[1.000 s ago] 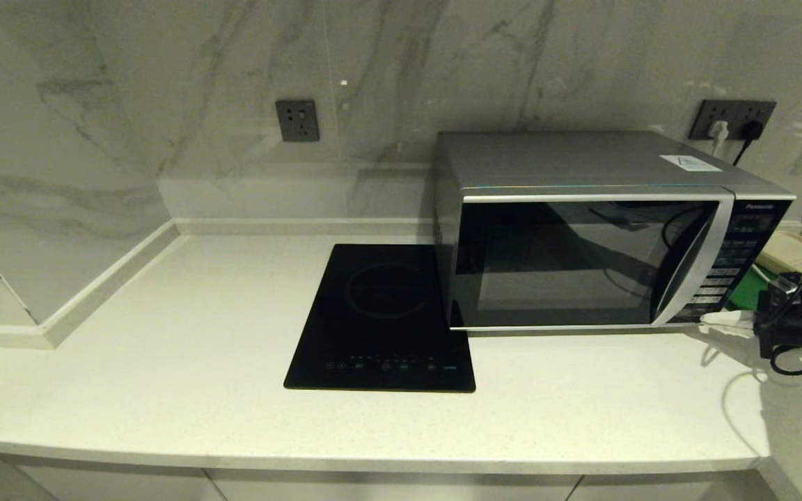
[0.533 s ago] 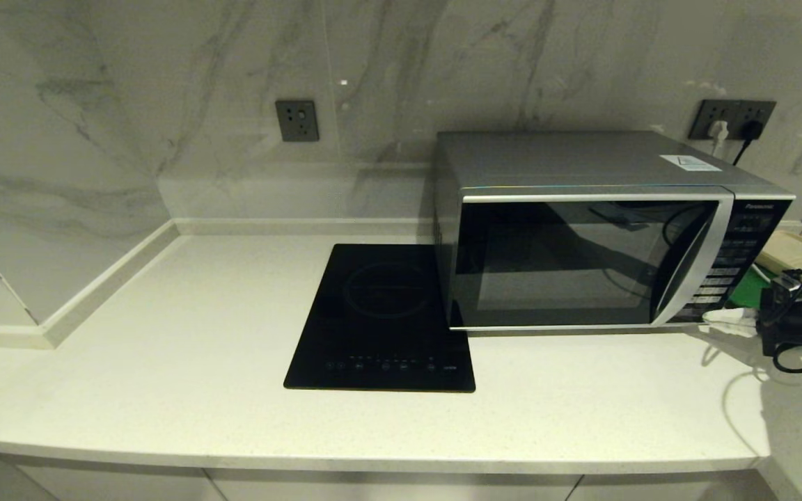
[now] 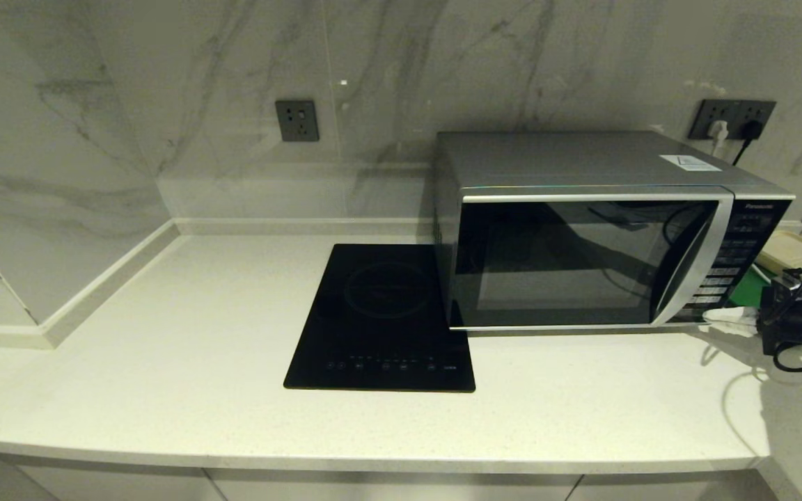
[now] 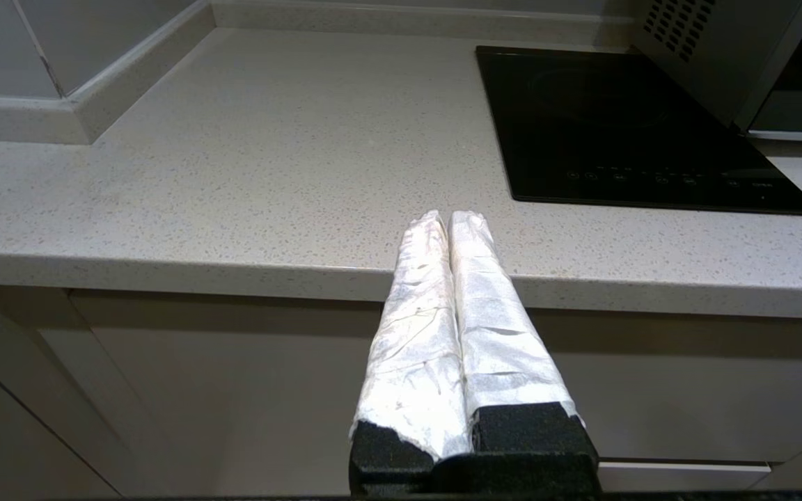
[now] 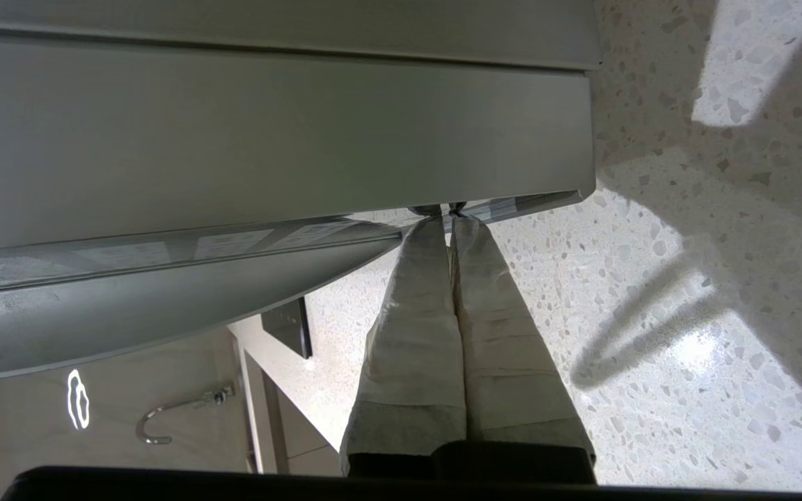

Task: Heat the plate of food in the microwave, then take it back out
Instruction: Open the microwave oven

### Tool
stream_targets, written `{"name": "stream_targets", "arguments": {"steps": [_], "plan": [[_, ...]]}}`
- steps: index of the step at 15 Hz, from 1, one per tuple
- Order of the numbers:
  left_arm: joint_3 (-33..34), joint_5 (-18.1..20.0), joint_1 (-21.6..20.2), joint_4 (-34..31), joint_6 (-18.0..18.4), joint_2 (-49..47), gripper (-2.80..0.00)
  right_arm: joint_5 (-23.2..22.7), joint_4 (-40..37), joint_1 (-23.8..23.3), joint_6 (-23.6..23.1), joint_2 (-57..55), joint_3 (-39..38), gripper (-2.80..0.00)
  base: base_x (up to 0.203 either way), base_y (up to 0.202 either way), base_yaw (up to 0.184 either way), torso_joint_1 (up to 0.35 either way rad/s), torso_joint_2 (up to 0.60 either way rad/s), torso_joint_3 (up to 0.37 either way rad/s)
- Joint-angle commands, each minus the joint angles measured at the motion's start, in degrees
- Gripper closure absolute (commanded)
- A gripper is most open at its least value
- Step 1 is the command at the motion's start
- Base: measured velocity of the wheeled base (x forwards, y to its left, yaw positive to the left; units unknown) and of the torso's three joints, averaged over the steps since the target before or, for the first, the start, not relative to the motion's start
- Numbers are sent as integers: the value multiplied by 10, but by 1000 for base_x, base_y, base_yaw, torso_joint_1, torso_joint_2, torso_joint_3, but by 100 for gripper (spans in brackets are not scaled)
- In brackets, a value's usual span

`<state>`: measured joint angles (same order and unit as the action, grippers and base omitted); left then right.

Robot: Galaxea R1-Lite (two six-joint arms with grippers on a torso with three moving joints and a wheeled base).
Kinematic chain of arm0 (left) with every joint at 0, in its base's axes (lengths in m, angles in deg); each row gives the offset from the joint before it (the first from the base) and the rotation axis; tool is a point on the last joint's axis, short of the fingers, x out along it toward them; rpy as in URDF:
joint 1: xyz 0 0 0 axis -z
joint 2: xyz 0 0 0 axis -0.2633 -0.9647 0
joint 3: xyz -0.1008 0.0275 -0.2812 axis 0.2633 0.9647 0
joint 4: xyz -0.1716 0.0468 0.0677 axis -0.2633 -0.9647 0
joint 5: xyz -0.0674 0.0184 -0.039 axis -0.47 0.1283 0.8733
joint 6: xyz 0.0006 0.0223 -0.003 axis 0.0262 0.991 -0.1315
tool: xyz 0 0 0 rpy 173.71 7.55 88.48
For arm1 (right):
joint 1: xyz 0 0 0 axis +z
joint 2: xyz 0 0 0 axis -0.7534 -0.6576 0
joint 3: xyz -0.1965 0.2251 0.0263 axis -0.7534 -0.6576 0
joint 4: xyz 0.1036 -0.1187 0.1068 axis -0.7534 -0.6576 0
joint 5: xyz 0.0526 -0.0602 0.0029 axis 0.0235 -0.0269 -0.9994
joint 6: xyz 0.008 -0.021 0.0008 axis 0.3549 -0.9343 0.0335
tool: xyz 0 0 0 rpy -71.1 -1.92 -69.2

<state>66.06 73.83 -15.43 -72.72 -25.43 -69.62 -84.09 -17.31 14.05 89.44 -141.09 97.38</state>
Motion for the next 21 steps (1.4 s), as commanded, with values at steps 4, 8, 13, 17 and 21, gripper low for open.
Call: {"name": "stream_targets", "arguments": {"steps": [4,8,13,17,21], "plan": [[0,0,0,0,0,0,0,-3,-4,-1,7,5,-4,0,0,0,0,0,0,0],[0,0,0,0,0,0,0,-1,-11,-37,-38,32,-82,0,0,0,0,0,0,0],[0,0,0,0,0,0,0,30,-162,-84,-239,144,-172,0,0,0,0,0,0,0],[0,0,0,0,0,0,0,106,-263,-88,-289,299,-169,0,0,0,0,0,0,0],[0,0,0,0,0,0,0,166,-356,-37,-274,488,-138,0,0,0,0,0,0,0]]}}
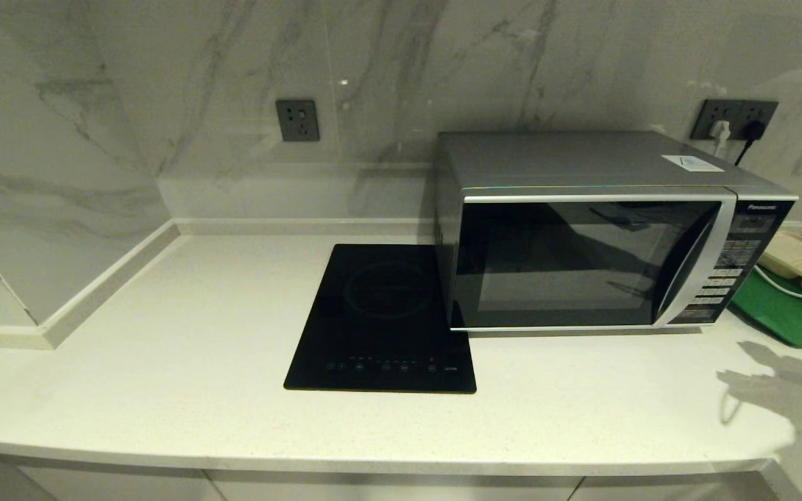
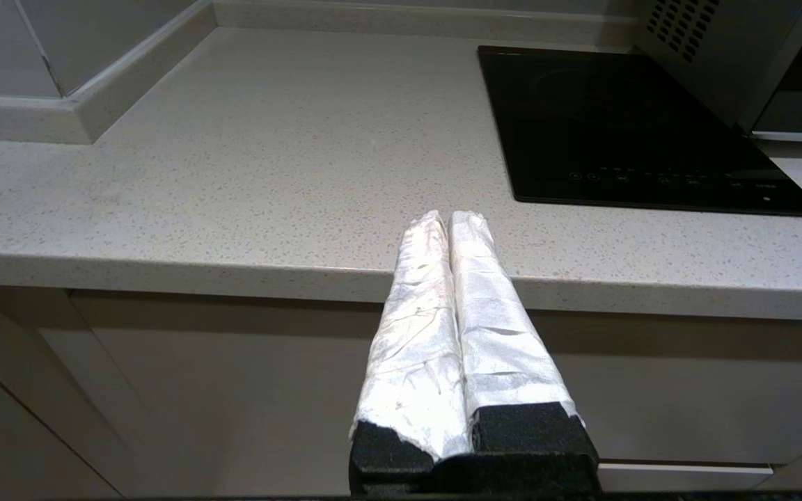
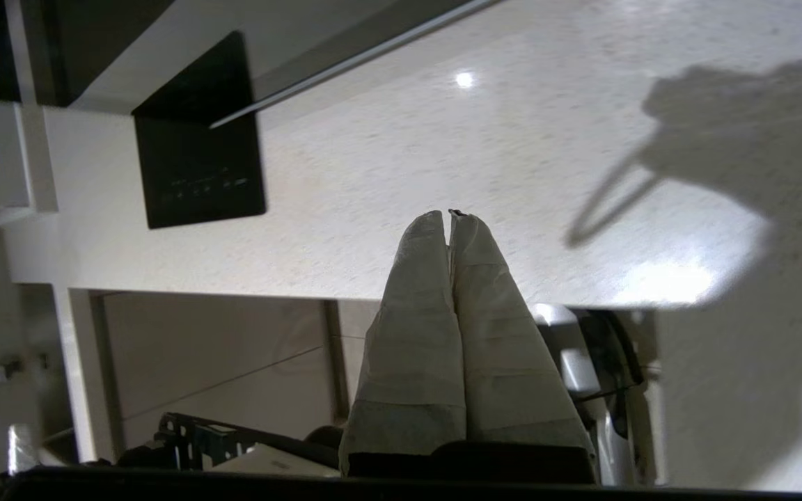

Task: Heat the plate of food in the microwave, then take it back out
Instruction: Open the microwave oven

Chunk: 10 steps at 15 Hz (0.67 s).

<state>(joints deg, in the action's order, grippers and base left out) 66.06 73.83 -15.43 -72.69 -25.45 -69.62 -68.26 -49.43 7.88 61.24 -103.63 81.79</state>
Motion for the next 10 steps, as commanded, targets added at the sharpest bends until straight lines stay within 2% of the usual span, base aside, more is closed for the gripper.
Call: {"name": "stream_targets", "arguments": {"steps": [1,4,6,10], "plan": [[0,0,0,0,0,0,0,21,-72,60,28,161,41,0,0,0,0,0,0,0],[0,0,0,0,0,0,0,63,-157,175,89,299,112,0,0,0,0,0,0,0],[0,0,0,0,0,0,0,95,-208,236,105,393,141,0,0,0,0,0,0,0],[0,0,0,0,0,0,0,191,-278,277,85,583,147,0,0,0,0,0,0,0]]}}
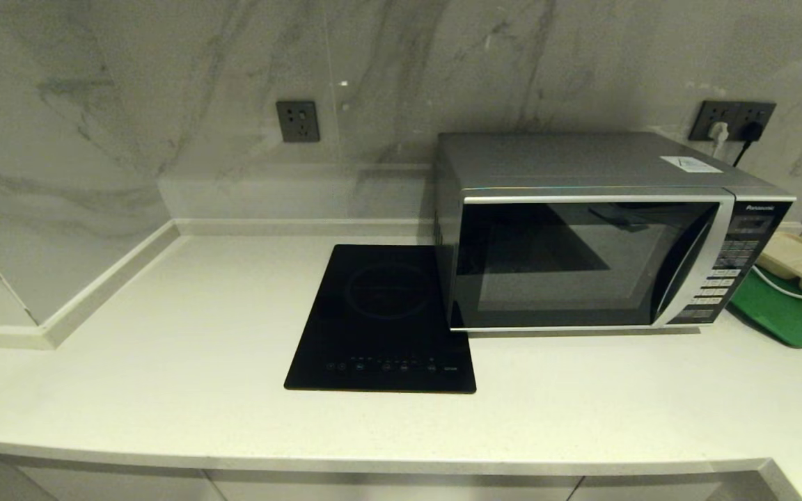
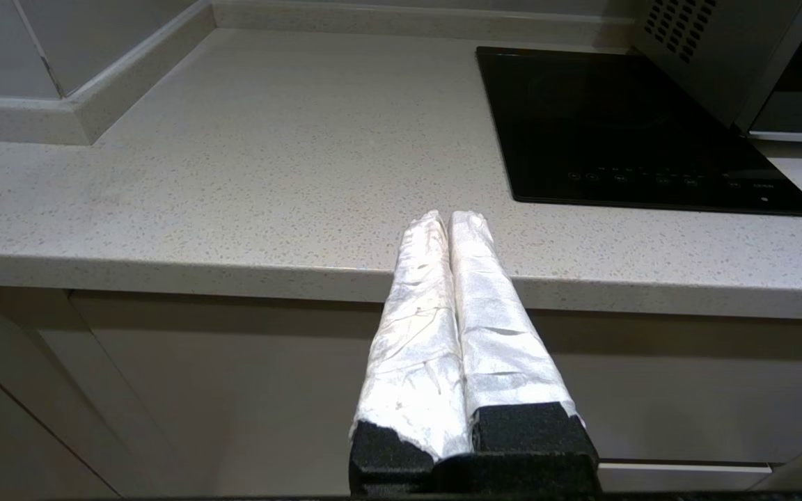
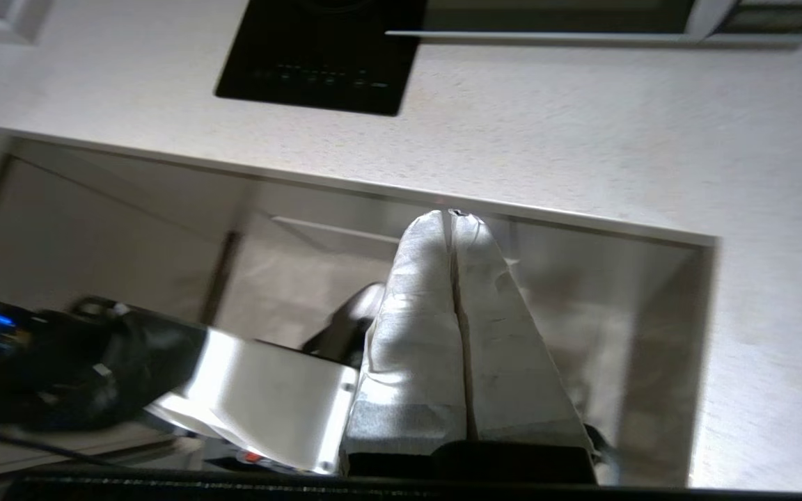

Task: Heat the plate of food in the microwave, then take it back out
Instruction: Open the microwave oven

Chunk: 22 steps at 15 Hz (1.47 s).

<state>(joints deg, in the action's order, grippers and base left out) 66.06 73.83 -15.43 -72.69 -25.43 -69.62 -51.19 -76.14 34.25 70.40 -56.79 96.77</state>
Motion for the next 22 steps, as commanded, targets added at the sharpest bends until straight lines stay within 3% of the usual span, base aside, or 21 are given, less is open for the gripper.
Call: {"name": "stream_targets", "arguments": {"steps": [1,4,6,9,13,16,19,22], "plan": [[0,0,0,0,0,0,0,33,-16,28,-24,166,-21,0,0,0,0,0,0,0],[0,0,0,0,0,0,0,57,-24,78,-61,306,-105,0,0,0,0,0,0,0],[0,0,0,0,0,0,0,67,-26,92,-67,401,-192,0,0,0,0,0,0,0],[0,0,0,0,0,0,0,102,-28,153,-69,503,-300,0,0,0,0,0,0,0],[0,0,0,0,0,0,0,132,-4,152,-55,600,-457,0,0,0,0,0,0,0],[0,0,0,0,0,0,0,192,214,150,18,614,-582,0,0,0,0,0,0,0],[0,0,0,0,0,0,0,259,458,149,39,616,-793,0,0,0,0,0,0,0],[0,0,0,0,0,0,0,294,700,149,45,617,-984,0,0,0,0,0,0,0]]}}
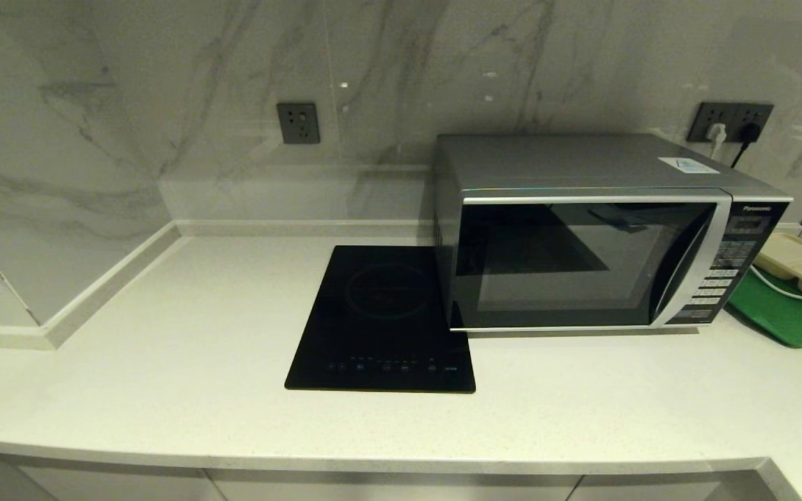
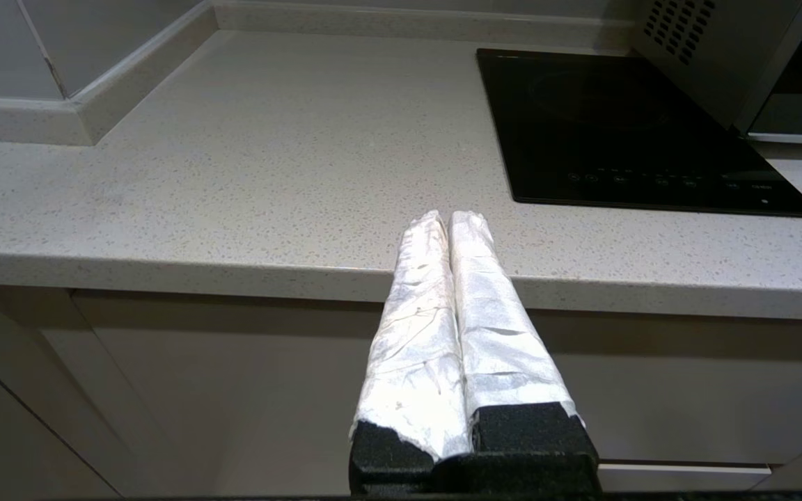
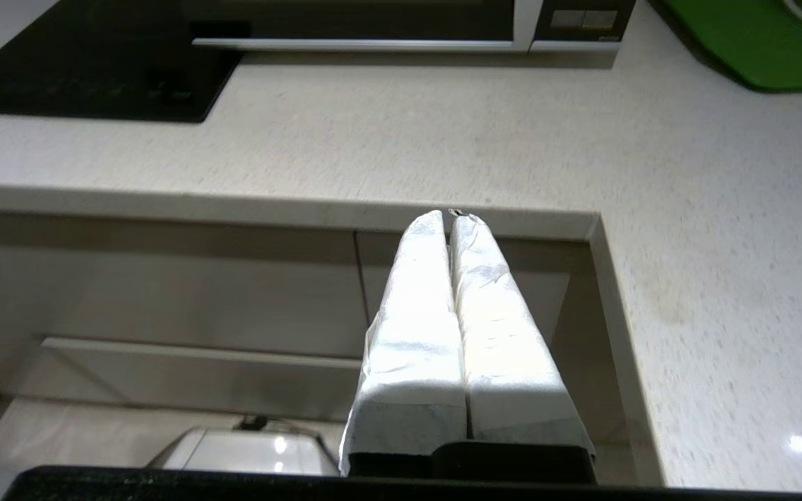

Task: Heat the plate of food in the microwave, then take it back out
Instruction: Open the microwave oven

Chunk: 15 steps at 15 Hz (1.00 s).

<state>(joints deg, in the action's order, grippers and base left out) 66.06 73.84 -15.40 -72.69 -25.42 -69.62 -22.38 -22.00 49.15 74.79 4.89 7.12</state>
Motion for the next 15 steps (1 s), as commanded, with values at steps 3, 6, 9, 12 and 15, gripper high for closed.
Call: {"name": "stream_targets", "arguments": {"steps": [3,6,9,12,15], "plan": [[0,0,0,0,-1,0,0,24,310,0,-20,0,-216,0,0,0,0,0,0,0],[0,0,0,0,-1,0,0,34,304,0,-35,0,-230,0,0,0,0,0,0,0],[0,0,0,0,-1,0,0,35,296,0,-32,0,-226,0,0,0,0,0,0,0],[0,0,0,0,-1,0,0,36,295,0,-26,-7,-225,0,0,0,0,0,0,0],[0,0,0,0,-1,0,0,47,263,0,-3,-17,-177,0,0,0,0,0,0,0]]}}
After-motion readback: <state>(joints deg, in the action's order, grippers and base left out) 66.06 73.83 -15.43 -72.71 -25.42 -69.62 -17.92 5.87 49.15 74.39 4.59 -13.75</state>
